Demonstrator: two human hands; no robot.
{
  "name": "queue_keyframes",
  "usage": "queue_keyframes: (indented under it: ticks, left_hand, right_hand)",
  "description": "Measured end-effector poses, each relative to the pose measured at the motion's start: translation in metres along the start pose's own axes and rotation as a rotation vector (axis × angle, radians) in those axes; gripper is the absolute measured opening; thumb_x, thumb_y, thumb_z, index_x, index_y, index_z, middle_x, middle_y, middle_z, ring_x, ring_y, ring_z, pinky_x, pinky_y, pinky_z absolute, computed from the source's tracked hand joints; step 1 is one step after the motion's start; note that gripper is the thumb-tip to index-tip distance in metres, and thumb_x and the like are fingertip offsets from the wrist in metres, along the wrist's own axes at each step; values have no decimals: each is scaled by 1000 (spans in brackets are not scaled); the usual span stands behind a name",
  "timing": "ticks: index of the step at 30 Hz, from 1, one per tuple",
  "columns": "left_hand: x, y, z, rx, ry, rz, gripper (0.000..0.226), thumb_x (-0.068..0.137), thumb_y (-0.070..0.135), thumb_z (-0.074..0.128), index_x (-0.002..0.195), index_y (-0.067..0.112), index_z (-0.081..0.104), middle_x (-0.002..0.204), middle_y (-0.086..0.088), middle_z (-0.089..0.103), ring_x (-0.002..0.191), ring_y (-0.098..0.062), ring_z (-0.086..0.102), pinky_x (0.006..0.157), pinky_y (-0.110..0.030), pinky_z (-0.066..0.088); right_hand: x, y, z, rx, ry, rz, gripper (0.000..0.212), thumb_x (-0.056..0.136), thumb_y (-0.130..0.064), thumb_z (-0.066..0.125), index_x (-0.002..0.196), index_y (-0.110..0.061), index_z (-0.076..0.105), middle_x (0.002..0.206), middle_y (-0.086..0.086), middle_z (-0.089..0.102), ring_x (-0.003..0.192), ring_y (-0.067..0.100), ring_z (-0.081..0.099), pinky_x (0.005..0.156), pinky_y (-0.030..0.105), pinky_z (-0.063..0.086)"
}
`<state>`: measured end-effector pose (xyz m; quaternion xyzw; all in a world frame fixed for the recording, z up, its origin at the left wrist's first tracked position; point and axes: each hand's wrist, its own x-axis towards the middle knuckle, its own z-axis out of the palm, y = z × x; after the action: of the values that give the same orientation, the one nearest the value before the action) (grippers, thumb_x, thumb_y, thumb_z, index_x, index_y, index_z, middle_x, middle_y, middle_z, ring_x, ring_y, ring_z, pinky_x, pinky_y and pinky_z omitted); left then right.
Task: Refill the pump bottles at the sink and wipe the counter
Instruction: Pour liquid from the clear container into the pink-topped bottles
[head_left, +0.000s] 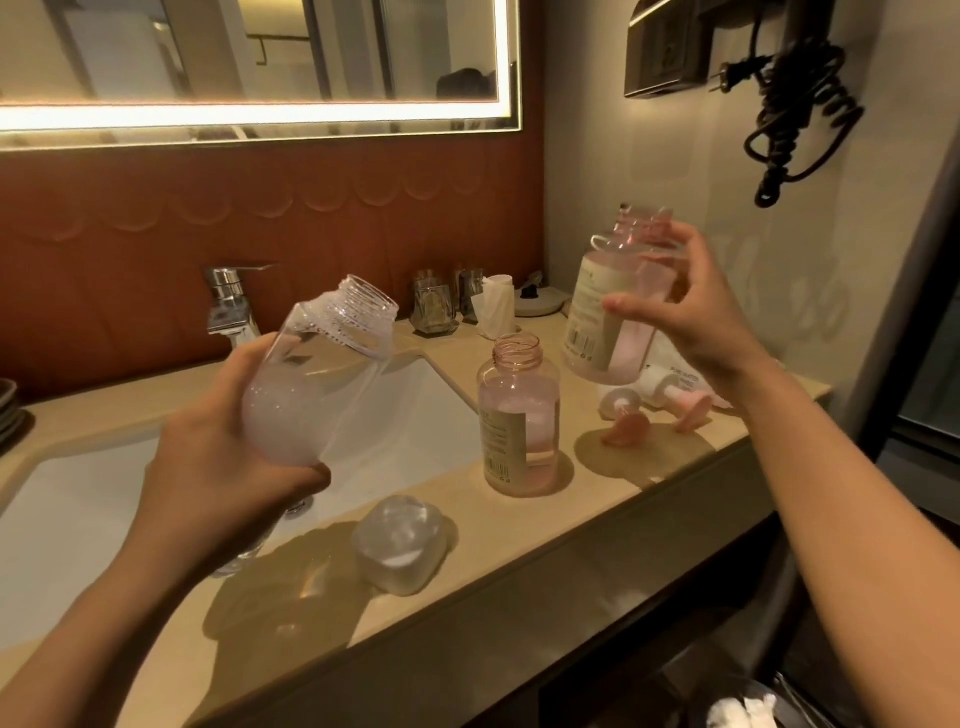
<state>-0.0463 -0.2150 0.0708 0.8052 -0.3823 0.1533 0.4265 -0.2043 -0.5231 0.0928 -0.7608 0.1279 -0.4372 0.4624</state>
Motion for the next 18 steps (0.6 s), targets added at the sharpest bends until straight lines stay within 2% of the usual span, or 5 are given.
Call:
queue_keyframes:
  ticks: [5,9,11,15,18]
  left_hand:
    - [-4,0,-3,-13,-7,7,94,50,-1,84,128,36,46,101,-4,57,78,-25,53,60,-31,41]
    - [-6,0,-4,10,-7,5,94,51,1,84,129,37,45,103,-2,57,77,-21,52,56,-27,38]
    - [-8,1,-6,14,-4,-4,93,52,1,83,129,37,45,102,-2,57,74,-17,50,55,-26,37]
    - [-11,-2,-12,27,7,-5,93,52,2,83,128,38,44,104,-1,56,80,-23,51,58,-29,39]
    - [-12,-5,-19,-15,28,1,89,52,0,83,124,38,46,105,0,55,84,-22,51,59,-28,42]
  right_hand:
    - [-32,-35,2,-13,59,-140,89,61,-50,71,136,-24,33,128,0,51,116,13,54,91,31,50]
    - [-64,-49,23,88,-17,-161,75,60,-50,68,127,-37,36,124,-8,53,109,2,57,82,21,52]
    - [-77,-48,38,129,-87,-147,73,60,-49,70,124,-40,36,123,-10,54,109,3,57,85,23,52]
    - [-95,-38,74,155,-262,-58,85,58,-48,73,131,-31,33,120,-17,55,108,1,58,88,26,53]
    - [-101,-30,100,117,-337,-16,83,57,-56,72,127,-45,29,127,-13,50,116,9,53,97,38,49]
